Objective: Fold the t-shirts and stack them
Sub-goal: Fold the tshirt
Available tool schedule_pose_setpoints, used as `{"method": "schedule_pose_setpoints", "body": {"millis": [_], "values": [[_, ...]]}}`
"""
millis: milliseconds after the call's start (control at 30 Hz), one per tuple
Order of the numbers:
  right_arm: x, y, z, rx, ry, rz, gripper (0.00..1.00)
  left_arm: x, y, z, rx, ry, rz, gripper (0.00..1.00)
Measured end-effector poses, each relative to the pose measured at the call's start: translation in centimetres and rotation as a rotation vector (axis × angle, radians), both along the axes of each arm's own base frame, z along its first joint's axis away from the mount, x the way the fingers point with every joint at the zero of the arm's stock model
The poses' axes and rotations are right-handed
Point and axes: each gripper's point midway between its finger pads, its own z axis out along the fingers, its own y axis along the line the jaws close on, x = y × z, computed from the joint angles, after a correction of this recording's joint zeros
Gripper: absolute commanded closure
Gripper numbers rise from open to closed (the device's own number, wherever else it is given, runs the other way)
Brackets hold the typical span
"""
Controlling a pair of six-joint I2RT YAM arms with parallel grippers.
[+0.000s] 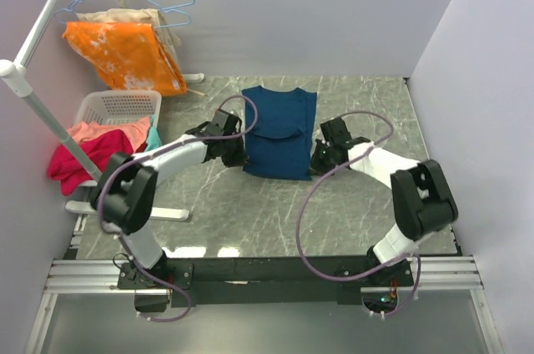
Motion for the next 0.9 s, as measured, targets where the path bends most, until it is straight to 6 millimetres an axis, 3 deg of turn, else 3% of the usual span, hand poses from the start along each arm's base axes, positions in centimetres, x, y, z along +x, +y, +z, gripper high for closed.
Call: {"method": "schedule_pose_setpoints", "body": {"millis": [167, 300, 533, 767, 900], "values": [[-0.3, 0.5, 4.5, 0.05, -0.095, 0.004, 1.0, -0.3, 0.2, 5.5, -0.03, -0.119, 0.01, 0.99], [-0.7, 0.6, 7.6, 0.088, -0.162, -0.004, 1.0, -1.0, 0.7, 8.0, -0.033, -0.165, 0.023, 0.99], [-1.8, 0.3, 10.7, 0.114, -0.206, -0.021, 1.0, -1.7, 1.0, 10.1, -0.033, -0.181, 0.022, 0.99], [-2.8, 0.2, 12.9, 0.128, -0.237, -0.036, 1.0, -2.6, 1.7, 10.4, 0.009, -0.171, 0.055, 0.99], [-3.5, 0.2, 14.6, 0.138, -0.268, -0.033, 1.0, -3.7, 1.9, 12.4, 0.006, -0.214, 0.066, 0.99]]}}
